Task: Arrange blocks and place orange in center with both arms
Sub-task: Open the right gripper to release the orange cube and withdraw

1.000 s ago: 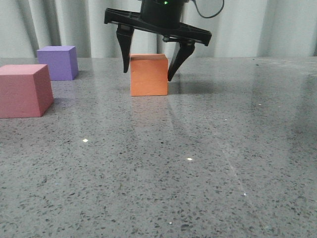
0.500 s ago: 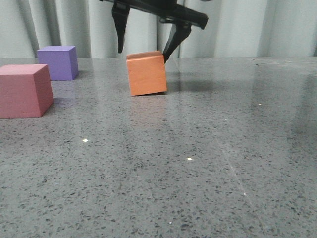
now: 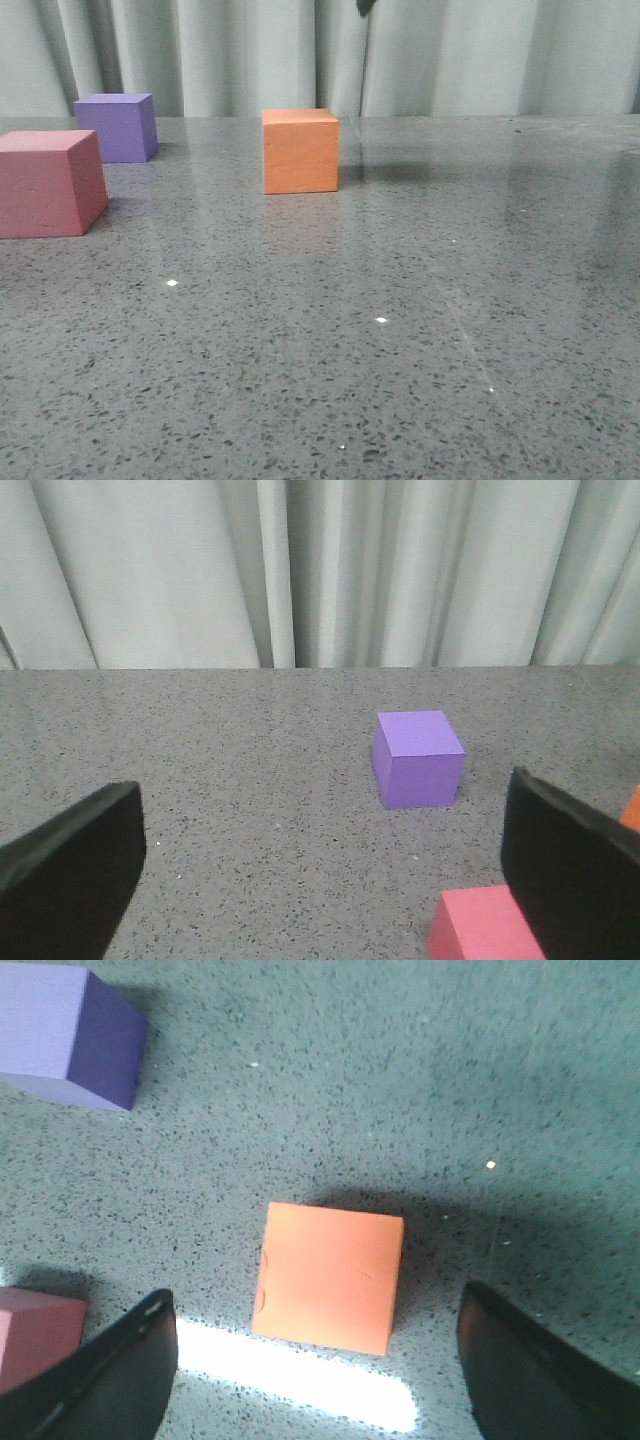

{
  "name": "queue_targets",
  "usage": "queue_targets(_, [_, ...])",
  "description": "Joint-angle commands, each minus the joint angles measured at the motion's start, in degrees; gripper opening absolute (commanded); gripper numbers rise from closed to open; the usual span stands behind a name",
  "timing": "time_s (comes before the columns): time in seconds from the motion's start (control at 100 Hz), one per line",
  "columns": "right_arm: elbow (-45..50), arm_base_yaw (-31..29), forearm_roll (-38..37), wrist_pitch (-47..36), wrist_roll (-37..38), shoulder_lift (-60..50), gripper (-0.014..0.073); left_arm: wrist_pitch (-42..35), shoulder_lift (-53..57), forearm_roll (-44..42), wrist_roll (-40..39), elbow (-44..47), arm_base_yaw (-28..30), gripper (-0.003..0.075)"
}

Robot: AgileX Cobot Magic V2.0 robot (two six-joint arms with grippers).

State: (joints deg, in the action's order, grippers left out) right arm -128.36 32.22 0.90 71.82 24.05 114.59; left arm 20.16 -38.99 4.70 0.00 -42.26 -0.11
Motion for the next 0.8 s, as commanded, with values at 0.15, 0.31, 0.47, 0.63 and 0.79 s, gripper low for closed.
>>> queue_targets(0.15, [1.3,2.4,-3.3,2.6,-4.8,-8.5,0.0569,-4.9,-0.4,0.6,0.0,-2.1,0.0,0.0692])
queue_targets(0.31, [6.9,5.3,-4.8,-1.2,-5.4,-12.4,0.0569,-5.0,-0.4,0.6,0.0,-2.1,0.1,0.0692])
queue_targets(0.47, [16.7,7.2,-6.3,-6.9,-5.4,-18.1,0.0569,-5.0,-0.4,0.6,0.0,-2.1,0.0,0.0692])
queue_targets(0.63, [28.7,7.2,-6.3,-13.5,-5.4,-25.5,0.0569,-5.0,-0.4,0.6,0.0,-2.1,0.1,0.0692])
queue_targets(0.79, [41.0,7.2,-6.3,-22.4,-5.4,-33.7,0.0569,-5.4,-0.4,0.6,0.0,-2.1,0.0,0.0692])
